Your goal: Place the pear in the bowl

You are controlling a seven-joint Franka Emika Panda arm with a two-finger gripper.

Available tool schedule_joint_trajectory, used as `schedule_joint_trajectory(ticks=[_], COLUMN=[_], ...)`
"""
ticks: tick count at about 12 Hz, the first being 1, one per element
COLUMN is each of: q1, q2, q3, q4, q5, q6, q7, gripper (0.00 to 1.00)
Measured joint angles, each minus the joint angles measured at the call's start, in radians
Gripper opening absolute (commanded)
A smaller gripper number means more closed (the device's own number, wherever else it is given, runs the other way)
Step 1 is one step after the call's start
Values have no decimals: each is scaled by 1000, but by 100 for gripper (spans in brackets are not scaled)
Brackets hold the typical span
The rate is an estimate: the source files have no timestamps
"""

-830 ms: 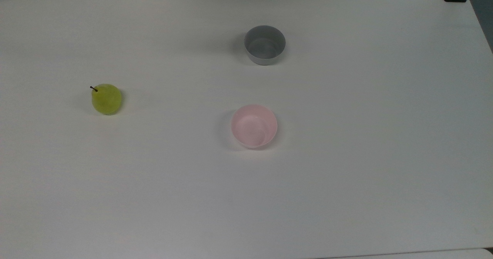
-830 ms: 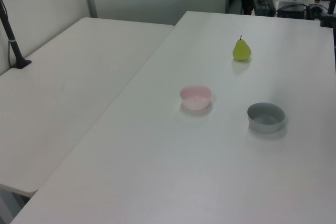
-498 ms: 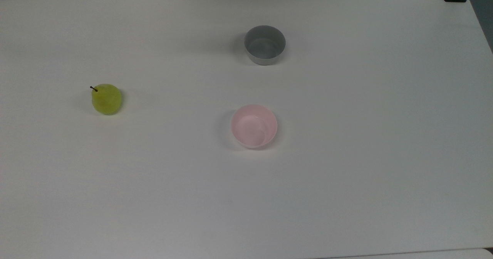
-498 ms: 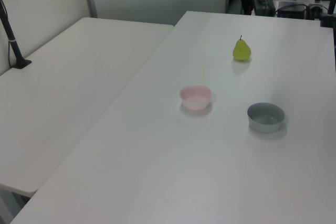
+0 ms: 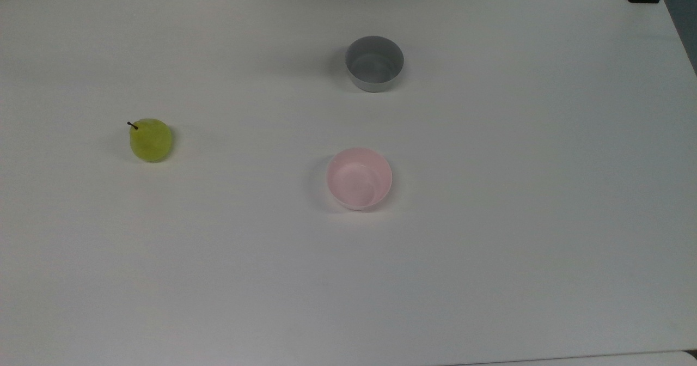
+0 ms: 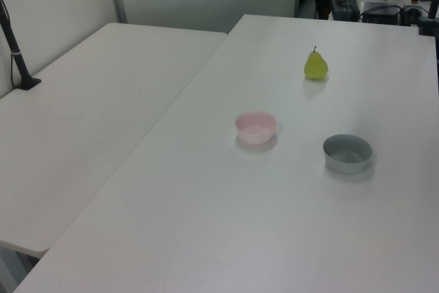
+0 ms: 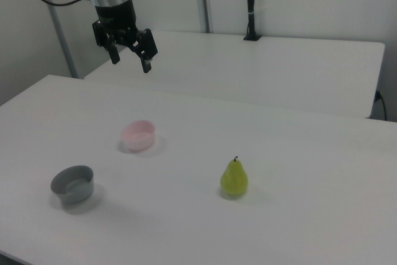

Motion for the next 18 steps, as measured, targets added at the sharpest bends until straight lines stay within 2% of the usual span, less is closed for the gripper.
schedule_joint_trajectory(ticks=[3, 7, 9, 10, 12, 15, 18], q1=[-17, -48, -84, -102, -133, -192, -234], q2=[0, 0, 0, 0, 4, 35, 131], q3=[0, 0, 1, 0, 0, -8, -16], q4=[0, -3, -7, -8, -9, -15, -27], q5=[0, -3, -6, -13, -25, -30, -30], q6=[-4, -60, -61, -61, -59, 23, 131], q7=[-28, -270, -417, -448, -463, -469, -471], gripper=[100, 100, 100, 100, 100, 100, 100])
